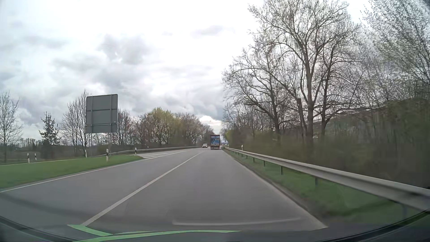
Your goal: Follow the waypoints while adhering to traffic rules and regulations
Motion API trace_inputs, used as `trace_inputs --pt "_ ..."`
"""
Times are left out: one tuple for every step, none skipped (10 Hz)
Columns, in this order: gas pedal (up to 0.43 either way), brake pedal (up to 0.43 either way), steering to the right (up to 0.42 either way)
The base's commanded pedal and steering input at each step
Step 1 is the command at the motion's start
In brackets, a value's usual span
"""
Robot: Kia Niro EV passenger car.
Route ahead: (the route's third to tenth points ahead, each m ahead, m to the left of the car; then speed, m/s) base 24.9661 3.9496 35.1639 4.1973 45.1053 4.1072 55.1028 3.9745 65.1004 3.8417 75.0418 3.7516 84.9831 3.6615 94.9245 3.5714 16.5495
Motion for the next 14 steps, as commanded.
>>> trace_inputs --pt "0.067 0.000 0.001" --pt "0.067 0.000 0.001" --pt "0.067 0.000 0.001" --pt "0.067 0.000 0.000" --pt "0.059 0.000 0.000" --pt "0.047 0.000 0.001" --pt "0.028 0.000 0.001" --pt "0.000 0.000 0.000" --pt "0.000 0.000 0.000" --pt "0.000 0.000 0.000" --pt "0.000 0.000 -0.001" --pt "0.000 0.000 -0.001" --pt "0.000 0.000 -0.001" --pt "0.000 0.000 -0.001"
